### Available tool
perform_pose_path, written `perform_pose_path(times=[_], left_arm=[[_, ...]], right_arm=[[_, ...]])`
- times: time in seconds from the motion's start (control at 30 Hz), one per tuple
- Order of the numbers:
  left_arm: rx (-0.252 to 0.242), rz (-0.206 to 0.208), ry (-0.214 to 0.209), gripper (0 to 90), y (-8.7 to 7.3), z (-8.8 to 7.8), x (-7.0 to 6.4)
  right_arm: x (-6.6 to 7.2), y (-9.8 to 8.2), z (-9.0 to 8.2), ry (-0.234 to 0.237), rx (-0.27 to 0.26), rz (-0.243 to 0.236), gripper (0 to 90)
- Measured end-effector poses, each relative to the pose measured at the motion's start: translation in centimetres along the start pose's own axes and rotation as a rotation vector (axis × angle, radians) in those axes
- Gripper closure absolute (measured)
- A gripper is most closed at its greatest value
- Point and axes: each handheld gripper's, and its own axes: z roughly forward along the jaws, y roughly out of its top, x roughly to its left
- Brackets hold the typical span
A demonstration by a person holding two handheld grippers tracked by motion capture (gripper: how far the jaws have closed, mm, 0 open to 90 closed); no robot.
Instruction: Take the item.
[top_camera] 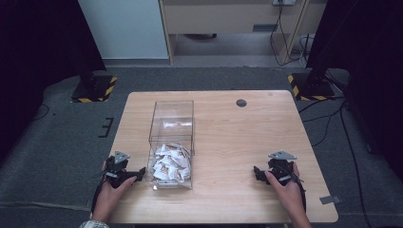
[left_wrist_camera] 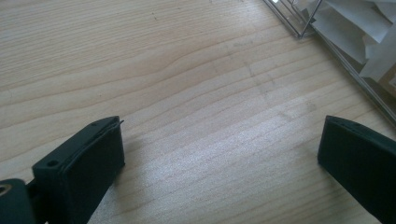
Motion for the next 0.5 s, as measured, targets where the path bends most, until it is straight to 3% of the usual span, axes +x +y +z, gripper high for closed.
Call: perform_pose_path(times=[0.43, 0.47, 0.5], left_arm=[[0.002, -0.007, -0.001, 0.0, -0.1, -0.1, -0.06], [0.001, -0.008, -0.001, 0.0, -0.1, -0.09, -0.06], [0.001, -0.008, -0.001, 0.0, -0.1, -0.09, -0.07]], right_arm=[[-0.04, 0.14, 0.15, 0.007, 0.002, -0.006, 1.9], [-0.13, 0.23, 0.0, 0.016, -0.006, -0.01, 8.2], [-0.16, 0.32, -0.07, 0.023, -0.011, -0.012, 7.5]])
